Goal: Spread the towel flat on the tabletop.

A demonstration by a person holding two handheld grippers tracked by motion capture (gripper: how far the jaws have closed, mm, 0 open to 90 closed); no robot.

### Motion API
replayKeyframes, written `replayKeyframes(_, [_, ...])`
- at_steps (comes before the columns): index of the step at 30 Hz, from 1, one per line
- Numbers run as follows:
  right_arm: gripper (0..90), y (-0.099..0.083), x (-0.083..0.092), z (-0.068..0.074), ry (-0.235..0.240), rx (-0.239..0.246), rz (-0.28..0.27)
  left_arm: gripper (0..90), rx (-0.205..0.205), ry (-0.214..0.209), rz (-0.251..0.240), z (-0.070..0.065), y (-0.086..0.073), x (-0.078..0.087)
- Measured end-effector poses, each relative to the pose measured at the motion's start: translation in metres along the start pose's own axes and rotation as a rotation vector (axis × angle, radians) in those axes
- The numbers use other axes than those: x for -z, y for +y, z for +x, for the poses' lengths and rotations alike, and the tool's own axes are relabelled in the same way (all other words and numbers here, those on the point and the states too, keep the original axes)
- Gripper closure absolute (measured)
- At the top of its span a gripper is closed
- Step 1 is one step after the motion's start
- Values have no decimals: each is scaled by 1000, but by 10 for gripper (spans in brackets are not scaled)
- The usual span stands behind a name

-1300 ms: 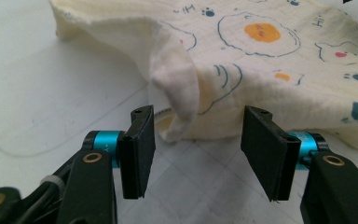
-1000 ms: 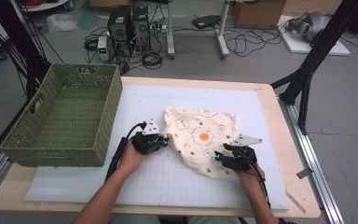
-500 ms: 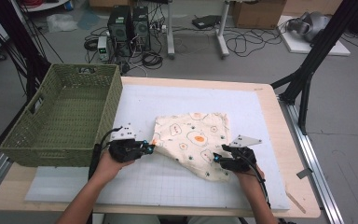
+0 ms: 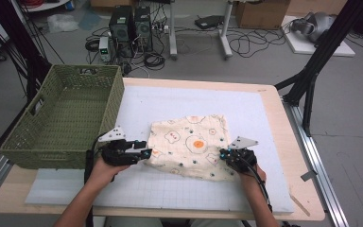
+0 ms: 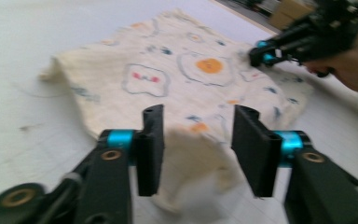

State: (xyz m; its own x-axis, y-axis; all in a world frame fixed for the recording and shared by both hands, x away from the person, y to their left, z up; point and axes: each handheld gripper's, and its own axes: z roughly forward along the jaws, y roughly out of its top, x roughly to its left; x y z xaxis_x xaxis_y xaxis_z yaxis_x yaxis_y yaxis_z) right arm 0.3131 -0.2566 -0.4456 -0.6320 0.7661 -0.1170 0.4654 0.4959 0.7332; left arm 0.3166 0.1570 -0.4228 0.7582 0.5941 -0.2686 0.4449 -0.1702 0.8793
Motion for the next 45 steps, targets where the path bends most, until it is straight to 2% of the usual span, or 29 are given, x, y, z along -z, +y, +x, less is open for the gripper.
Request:
replayKeyframes(1, [870,0,0,-1,-32,-17,1,475,2,30,-6,0,1,-1])
replayKeyframes(2, [856,-1,1,-4,-72,-31,-1,456,3,37,-9,0,1,-2])
replayKeyframes(3, [831,-1,1,-5,-86,-44,-5,445,3,43,-4,-1,2,-3])
replayKeyframes(5, [753,-3,3,-8,-76,-80,-11,431,6,49,9,-2,2,-8])
replayKeyframes(6, [725,-3,5,-9,-70,-81,-19,425,3,59,23,-2,1,-12])
replayKeyframes(10, [645,-4,12,-13,-54,-109,-57,405,-18,146,73,2,-1,-32])
replayKeyframes(12, [606,-5,14,-13,-49,-117,-61,396,-34,173,109,5,-2,-42])
replayKeyframes(14, [555,-6,14,-14,-38,-125,-58,394,-70,204,142,5,-3,-52])
replayKeyframes(15, [524,-7,12,-15,-17,-128,-55,396,-79,207,156,6,-4,-55])
replayKeyframes(17, [466,-7,9,-14,15,-134,-48,398,-108,222,216,4,-3,-63])
replayKeyframes(18, [448,-6,6,-13,21,-135,-36,405,-142,237,224,1,-2,-66])
replayKeyframes(19, [436,-6,3,-11,28,-122,-23,454,-161,243,229,0,-1,-67])
replayKeyframes(20, [424,-6,0,-10,26,-116,-10,508,-160,239,232,0,0,-67])
replayKeyframes(21, [424,-6,-1,-9,30,-119,-12,615,-167,221,235,0,1,-67])
replayKeyframes(22, [428,-5,-2,-10,32,-129,-15,778,-187,221,239,-1,1,-68])
replayKeyframes(23, [444,-5,-2,-11,37,-130,-15,829,-193,225,242,-1,2,-69])
replayKeyframes(25, [529,-5,-3,-12,48,-128,-21,859,-190,256,222,2,3,-70])
replayKeyframes(27, [668,-4,-2,-12,61,-119,-22,863,-159,270,218,8,5,-71])
replayKeyframes(28, [759,-4,-2,-13,72,-112,-23,863,-165,298,200,10,7,-71])
replayKeyframes(31, [867,-1,-4,-11,47,-84,-25,864,-158,345,166,17,12,-71])
replayKeyframes(34, [877,3,-10,-10,6,-85,-30,863,-139,372,133,24,18,-73])
replayKeyframes(36, [877,8,-14,-9,-26,-82,-26,863,-150,393,112,26,19,-75])
replayKeyframes(38, [876,12,-18,-8,-55,-81,-27,862,-131,395,119,29,16,-77])
replayKeyframes(41, [835,13,-20,-8,-56,-97,-24,830,-98,379,115,31,15,-75])
replayKeyframes(43, [768,12,-18,-10,-53,-105,-35,688,-62,379,89,31,17,-70])
replayKeyframes(45, [702,11,-12,-11,-45,-125,-53,546,-30,356,66,30,19,-64])
